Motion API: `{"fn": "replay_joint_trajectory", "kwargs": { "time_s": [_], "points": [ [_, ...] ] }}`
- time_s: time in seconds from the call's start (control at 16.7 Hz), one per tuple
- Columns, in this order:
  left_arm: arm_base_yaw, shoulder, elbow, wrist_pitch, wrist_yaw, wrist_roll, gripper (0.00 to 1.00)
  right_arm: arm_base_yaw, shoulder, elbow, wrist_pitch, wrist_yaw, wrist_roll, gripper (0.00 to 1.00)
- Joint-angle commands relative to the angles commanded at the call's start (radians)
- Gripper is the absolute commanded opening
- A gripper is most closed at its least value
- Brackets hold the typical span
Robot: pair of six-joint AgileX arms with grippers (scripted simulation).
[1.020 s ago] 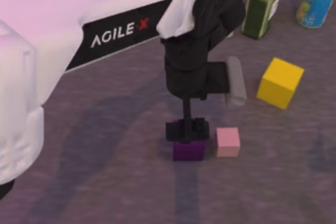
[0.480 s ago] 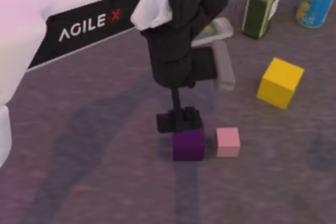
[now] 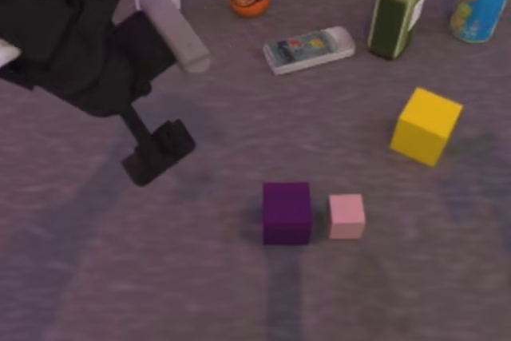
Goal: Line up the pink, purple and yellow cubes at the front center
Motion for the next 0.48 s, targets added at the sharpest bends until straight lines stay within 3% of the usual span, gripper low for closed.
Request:
{"fn": "replay_joint_trajectory", "kwargs": {
  "time_s": [0.48],
  "points": [
    [0.287, -0.801, -0.736, 0.404, -0.003, -0.289, 1.00, 0.087, 0.875, 0.737, -0.498, 0.003, -0.274, 1.00]
  ]
}}
